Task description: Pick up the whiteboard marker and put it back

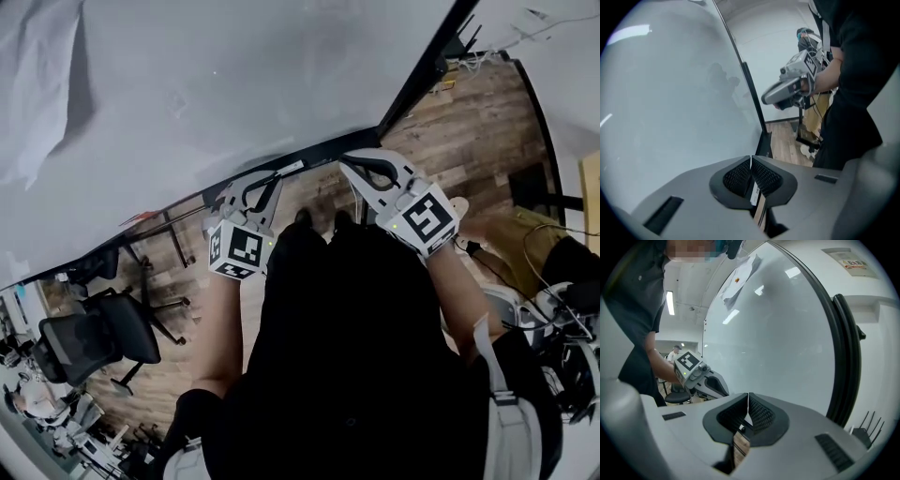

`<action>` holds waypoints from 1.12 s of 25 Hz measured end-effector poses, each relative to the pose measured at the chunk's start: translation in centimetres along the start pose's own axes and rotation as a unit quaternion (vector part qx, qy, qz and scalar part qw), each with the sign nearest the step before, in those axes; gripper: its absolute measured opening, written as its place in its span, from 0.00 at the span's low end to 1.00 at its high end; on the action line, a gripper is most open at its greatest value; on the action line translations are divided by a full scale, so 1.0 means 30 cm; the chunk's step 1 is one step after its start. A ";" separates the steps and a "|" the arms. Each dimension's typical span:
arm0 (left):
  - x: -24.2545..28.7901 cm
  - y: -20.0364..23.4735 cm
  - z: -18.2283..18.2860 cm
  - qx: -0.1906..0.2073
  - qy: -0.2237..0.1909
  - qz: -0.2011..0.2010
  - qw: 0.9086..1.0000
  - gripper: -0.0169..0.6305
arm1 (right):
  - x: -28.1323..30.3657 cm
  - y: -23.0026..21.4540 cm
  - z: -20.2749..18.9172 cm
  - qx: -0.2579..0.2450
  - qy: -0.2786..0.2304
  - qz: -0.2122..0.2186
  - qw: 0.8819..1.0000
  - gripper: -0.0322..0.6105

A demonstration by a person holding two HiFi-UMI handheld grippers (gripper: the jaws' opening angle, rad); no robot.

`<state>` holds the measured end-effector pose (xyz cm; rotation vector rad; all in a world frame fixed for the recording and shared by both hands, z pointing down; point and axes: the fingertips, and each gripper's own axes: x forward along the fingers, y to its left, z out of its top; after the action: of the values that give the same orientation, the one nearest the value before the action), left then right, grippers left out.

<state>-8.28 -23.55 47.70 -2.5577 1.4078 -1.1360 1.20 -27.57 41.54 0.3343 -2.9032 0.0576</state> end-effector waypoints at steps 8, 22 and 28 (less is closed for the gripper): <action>-0.232 0.088 0.229 -0.187 -0.215 0.026 0.958 0.05 | 0.027 0.067 0.121 -0.028 -0.017 0.052 0.998 0.08; -0.400 0.170 0.239 -0.312 -0.340 0.006 0.887 0.04 | 0.073 0.127 0.200 -0.022 -0.019 0.142 0.989 0.08; -0.409 0.113 0.239 -0.316 -0.334 -0.011 0.888 0.04 | 0.082 0.219 0.211 -0.025 -0.022 0.165 0.986 0.08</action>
<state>-10.56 -18.80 34.05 -2.8788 1.6987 0.3128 -3.96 -22.12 35.81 -0.1577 -2.9657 0.0316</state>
